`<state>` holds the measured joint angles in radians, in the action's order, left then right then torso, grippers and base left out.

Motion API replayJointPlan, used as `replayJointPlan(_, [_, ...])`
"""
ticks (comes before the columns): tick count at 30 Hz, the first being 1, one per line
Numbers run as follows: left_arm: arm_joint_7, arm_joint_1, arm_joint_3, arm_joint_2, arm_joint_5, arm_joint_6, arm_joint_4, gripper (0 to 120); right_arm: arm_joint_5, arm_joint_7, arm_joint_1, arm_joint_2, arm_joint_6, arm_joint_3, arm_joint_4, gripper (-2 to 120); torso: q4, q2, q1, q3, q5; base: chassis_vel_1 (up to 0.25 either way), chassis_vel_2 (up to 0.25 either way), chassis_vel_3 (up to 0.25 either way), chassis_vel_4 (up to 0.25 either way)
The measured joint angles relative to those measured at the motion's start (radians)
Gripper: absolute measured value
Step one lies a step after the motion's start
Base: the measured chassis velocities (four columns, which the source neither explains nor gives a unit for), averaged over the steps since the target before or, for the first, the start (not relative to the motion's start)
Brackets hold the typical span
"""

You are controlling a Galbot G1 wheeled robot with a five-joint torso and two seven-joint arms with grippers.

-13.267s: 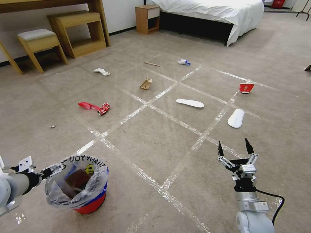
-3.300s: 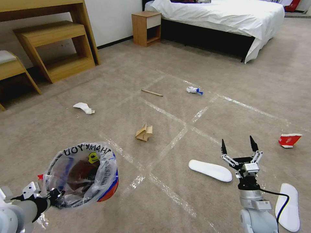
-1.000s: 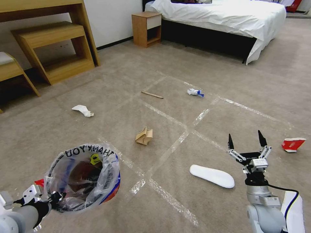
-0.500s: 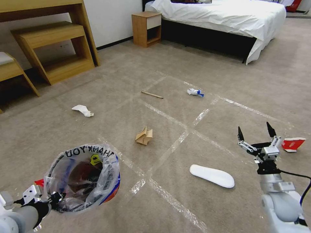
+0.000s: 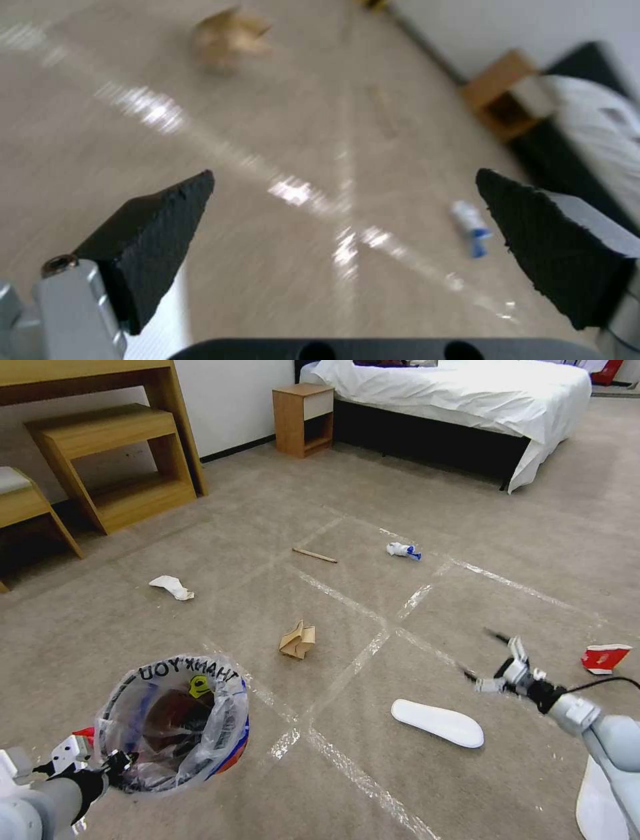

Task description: Pick up the trash bin and place the garbage on the floor into it.

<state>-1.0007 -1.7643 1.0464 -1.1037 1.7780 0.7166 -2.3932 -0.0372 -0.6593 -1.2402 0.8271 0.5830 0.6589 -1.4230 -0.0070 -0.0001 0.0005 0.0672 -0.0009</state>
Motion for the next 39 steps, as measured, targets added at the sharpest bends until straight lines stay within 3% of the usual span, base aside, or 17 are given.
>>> replayJointPlan(3, [0.001, 0.018, -0.003, 0.037, 0.019, -0.004, 0.019, 0, 0.09, -0.065, 0.0, -0.053, 0.019, -0.032, 0.039, 100, 0.0004, 0.0, 0.0, 0.0, -0.0004, 0.0, 0.0, 0.0, 0.0])
replayJointPlan(12, [0.0, 0.038, -0.013, 0.064, 0.033, -0.008, 0.04, 0, 0.129, -0.098, 0.06, -0.113, -0.017, -0.149, 0.105, 100, 0.0007, 0.0, 0.0, 0.0, -0.0008, 0.0, 0.0, 0.0, 0.0])
replayJointPlan(17, [0.0, 0.047, -0.023, 0.066, 0.034, -0.008, 0.044, 0, 0.127, -0.106, 0.103, -0.094, -0.009, -0.188, 0.161, 100, 0.001, 0.0, 0.0, 0.0, -0.0007, 0.0, 0.0, 0.0, 0.0])
replayJointPlan(28, [-0.001, 0.053, -0.044, 0.052, 0.012, -0.007, 0.061, 0, 0.258, -0.108, 0.181, -0.02, 0.046, -0.25, 0.32, 100, 0.0007, 0.0, 0.0, 0.0, -0.0005, 0.0, 0.0, 0.0, 0.0])
replayJointPlan(39, [0.002, 0.051, -0.048, 0.031, -0.007, -0.004, 0.066, 0, 0.269, -0.094, 0.217, 0.023, 0.053, -0.325, 0.351, 100, 0.0008, 0.0, 0.0, 0.0, -0.0006, 0.0, 0.0, 0.0, 0.0])
